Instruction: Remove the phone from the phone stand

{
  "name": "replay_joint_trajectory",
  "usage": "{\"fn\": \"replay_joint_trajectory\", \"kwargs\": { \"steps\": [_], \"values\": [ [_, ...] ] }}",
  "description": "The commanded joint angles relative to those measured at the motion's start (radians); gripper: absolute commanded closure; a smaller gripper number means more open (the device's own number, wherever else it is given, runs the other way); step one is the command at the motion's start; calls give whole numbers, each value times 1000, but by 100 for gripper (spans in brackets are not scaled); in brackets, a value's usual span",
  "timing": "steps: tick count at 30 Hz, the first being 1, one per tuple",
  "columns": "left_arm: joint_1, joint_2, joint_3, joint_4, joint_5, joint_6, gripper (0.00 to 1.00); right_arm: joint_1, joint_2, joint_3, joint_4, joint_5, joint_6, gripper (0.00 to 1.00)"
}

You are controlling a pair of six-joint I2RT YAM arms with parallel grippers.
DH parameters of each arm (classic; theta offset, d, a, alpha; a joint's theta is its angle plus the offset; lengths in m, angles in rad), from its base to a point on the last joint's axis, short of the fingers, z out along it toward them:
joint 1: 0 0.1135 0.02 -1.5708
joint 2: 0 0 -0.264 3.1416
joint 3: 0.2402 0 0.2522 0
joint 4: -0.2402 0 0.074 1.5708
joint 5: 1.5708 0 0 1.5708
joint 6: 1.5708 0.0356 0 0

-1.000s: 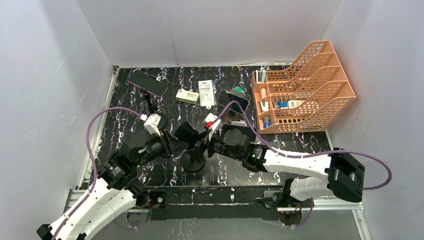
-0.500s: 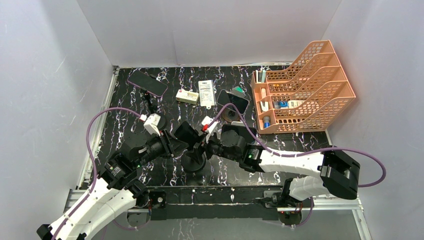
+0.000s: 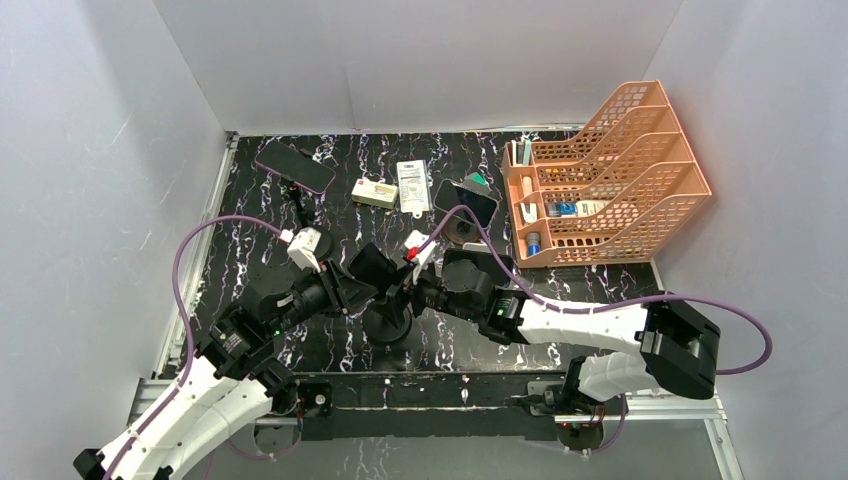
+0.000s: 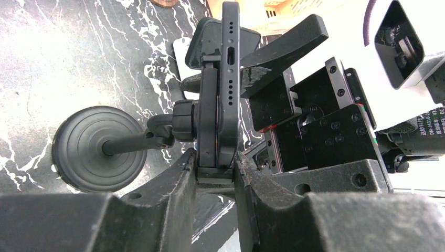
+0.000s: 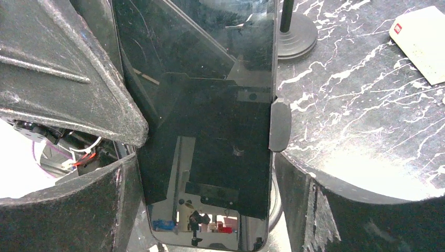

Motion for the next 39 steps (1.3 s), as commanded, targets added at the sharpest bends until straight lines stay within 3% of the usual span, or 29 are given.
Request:
{"fn": "replay_joint_trajectory", "kwargs": {
  "steps": [1,6,12,18,20,36,39],
  "values": [
    [-2,-1,-21,-43,-10,5,100,-4,-16,16,74,24,3,3],
    [-2,-4,-25,-45,-7,4,100,-4,-1,27,64,11,1,12],
    [-2,-11,-20,-49,0,15,99,-5,0,25,60,9,3,43],
    [-2,-46,-31,-51,12,39,62,-4,-10,28,12,25,-2,62],
    [-2,-59,-37,-39,23,42,56,-4,-13,28,-3,25,-3,67],
    [-2,-5,-25,49,69,52,57,-4,-28,19,-26,32,-1,69],
    [-2,-1,-20,65,76,53,64,-5,-27,19,-29,35,-3,69]
  ]
}}
